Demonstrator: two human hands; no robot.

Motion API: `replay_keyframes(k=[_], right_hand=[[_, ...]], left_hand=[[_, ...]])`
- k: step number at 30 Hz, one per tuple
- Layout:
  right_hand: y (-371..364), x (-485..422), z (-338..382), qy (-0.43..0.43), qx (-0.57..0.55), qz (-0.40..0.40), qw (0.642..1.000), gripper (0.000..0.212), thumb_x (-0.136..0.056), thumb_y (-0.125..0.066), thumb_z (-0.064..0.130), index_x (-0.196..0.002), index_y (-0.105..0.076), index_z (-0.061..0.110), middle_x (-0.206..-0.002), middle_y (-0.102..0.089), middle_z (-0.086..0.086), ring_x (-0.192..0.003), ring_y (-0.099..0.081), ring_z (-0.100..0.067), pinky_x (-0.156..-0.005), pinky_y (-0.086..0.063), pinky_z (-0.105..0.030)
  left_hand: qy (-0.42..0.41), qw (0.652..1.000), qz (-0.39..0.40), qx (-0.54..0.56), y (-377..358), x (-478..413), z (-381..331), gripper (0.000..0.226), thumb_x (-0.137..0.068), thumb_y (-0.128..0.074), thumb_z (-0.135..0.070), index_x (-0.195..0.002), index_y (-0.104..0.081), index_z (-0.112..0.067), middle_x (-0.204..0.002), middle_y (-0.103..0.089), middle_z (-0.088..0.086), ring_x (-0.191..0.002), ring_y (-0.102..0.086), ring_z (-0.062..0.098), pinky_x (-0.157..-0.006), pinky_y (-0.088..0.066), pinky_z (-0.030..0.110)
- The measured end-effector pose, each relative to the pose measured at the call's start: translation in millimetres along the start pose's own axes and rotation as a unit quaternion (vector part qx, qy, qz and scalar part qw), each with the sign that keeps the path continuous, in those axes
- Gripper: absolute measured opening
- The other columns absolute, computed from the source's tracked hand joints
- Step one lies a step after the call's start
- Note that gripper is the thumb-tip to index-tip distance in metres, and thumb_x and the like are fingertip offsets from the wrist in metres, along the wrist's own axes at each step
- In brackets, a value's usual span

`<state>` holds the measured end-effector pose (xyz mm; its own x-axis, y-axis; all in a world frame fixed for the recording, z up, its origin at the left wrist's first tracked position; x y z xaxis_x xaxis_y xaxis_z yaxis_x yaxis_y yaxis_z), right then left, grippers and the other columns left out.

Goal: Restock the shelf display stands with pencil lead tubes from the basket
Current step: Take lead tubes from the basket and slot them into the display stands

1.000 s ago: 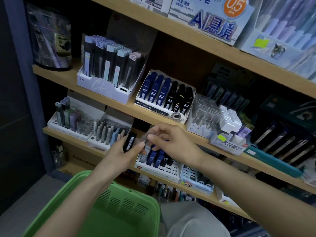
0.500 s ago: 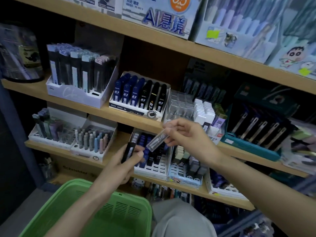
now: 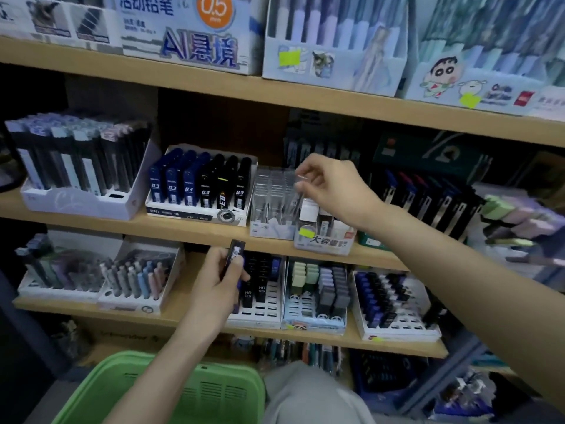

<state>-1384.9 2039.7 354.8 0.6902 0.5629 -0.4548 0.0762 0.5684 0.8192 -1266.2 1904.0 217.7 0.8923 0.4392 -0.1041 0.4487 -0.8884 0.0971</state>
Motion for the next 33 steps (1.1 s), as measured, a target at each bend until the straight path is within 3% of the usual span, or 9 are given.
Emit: replay_keyframes(k=[4, 9, 13, 17, 20, 22, 24, 27, 33], right_hand=[[-9.6, -3.2, 3.1, 0.034, 0.022, 0.051, 0.998, 0.015, -0.088, -0.066, 0.016, -0.102, -0.069, 0.010, -0.093, -0.056, 0.006, -0.084, -0.055, -0.007, -0.084, -0.049, -0.025], [-13.3, -6.9, -0.6, 0.019, 0.015, 0.072, 0.997, 0.014, -0.091, -0.063, 0.015, -0.101, -0.071, 0.011, -0.098, -0.070, -0.001, -0.088, -0.061, -0.006, -0.087, -0.051, -0.028], [-10.9, -9.1, 1.6, 0.024, 0.071, 0.064, 0.995, 0.007, -0.088, -0.066, 0.021, -0.093, -0.069, 0.016, -0.088, -0.070, 0.001, -0.086, -0.064, -0.011, -0.080, -0.054, -0.034], [-7.6, -0.7, 14.3, 0.069, 0.161, 0.023, 0.984, 0.016, -0.096, -0.053, 0.025, -0.100, -0.066, 0.016, -0.103, -0.063, -0.001, -0.101, -0.054, -0.017, -0.076, -0.043, -0.028], [-11.3, 19.4, 27.7, 0.066, 0.026, 0.037, 0.997, 0.028, -0.099, -0.045, 0.032, -0.096, -0.065, 0.013, -0.088, -0.065, -0.003, -0.079, -0.061, -0.018, -0.070, -0.051, -0.032], [-27.0, 36.2, 33.7, 0.047, -0.025, 0.128, 0.990, 0.038, -0.100, -0.039, 0.038, -0.094, -0.067, 0.013, -0.075, -0.065, -0.007, -0.060, -0.059, -0.015, -0.061, -0.052, -0.027], [-44.3, 51.1, 34.2, 0.031, -0.016, 0.214, 0.976, 0.042, -0.099, -0.040, 0.039, -0.093, -0.068, 0.007, -0.063, -0.057, -0.007, -0.046, -0.047, -0.011, -0.047, -0.042, -0.016], [-54.5, 60.3, 34.0, 0.023, -0.059, 0.260, 0.964, 0.028, -0.094, -0.055, 0.034, -0.093, -0.070, 0.011, -0.068, -0.061, 0.003, -0.057, -0.059, -0.010, -0.059, -0.046, -0.016], [-71.9, 65.9, 54.5, 0.002, -0.161, 0.277, 0.947, 0.018, -0.087, -0.066, 0.027, -0.092, -0.060, 0.011, -0.077, -0.064, 0.007, -0.071, -0.065, -0.005, -0.073, -0.056, -0.028]], left_hand=[[-0.006, 0.999, 0.004, -0.046, -2.3, -7.2, -4.0, 0.017, -0.098, -0.046, -0.023, -0.083, -0.048, -0.016, -0.070, -0.056, -0.001, -0.049, -0.041, 0.013, -0.050, -0.033, 0.027], [0.007, 0.999, 0.019, -0.047, -9.4, -9.0, -11.7, 0.016, -0.099, -0.044, -0.016, -0.084, -0.049, -0.012, -0.059, -0.047, -0.002, -0.045, -0.036, 0.014, -0.046, -0.030, 0.026], [0.006, 0.999, 0.029, -0.044, -12.2, -9.8, -12.8, 0.016, -0.098, -0.045, -0.014, -0.084, -0.053, -0.017, -0.058, -0.045, 0.006, -0.053, -0.038, 0.021, -0.052, -0.031, 0.032], [-0.038, 0.996, 0.046, -0.071, -12.8, -5.0, -20.5, 0.013, -0.096, -0.051, -0.017, -0.094, -0.060, -0.027, -0.075, -0.056, -0.002, -0.062, -0.051, 0.013, -0.061, -0.041, 0.029], [-0.069, 0.987, 0.072, -0.129, -8.5, -3.3, -25.2, 0.013, -0.092, -0.057, -0.021, -0.094, -0.064, -0.032, -0.078, -0.063, -0.015, -0.071, -0.054, 0.005, -0.064, -0.040, 0.027], [-0.078, 0.979, 0.085, -0.167, -4.7, -2.7, -28.7, 0.008, -0.088, -0.062, -0.022, -0.089, -0.066, -0.029, -0.069, -0.062, -0.021, -0.067, -0.053, 0.000, -0.063, -0.038, 0.024], [-0.075, 0.976, 0.078, -0.189, 1.6, -2.9, -31.5, 0.006, -0.083, -0.069, -0.022, -0.086, -0.064, -0.025, -0.074, -0.064, -0.015, -0.066, -0.057, 0.000, -0.065, -0.044, 0.026], [-0.065, 0.976, 0.062, -0.197, 14.3, -2.9, -36.5, 0.019, -0.078, -0.073, -0.023, -0.087, -0.057, -0.019, -0.084, -0.064, -0.009, -0.057, -0.057, 0.001, -0.059, -0.046, 0.022], [-0.069, 0.997, 0.025, -0.019, 33.4, -5.3, -49.9, 0.019, -0.077, -0.069, -0.012, -0.088, -0.055, -0.006, -0.061, -0.062, -0.004, -0.052, -0.055, 0.003, -0.052, -0.046, 0.015]])
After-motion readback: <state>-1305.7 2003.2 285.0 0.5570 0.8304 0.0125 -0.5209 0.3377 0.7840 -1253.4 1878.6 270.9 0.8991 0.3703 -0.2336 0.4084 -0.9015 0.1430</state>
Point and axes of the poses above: each hand's wrist, its own x-axis away from the middle knuckle, its own y-axis out of the back of the hand, z = x × y, the point moved 6 cm from there along -x, towards the middle knuckle
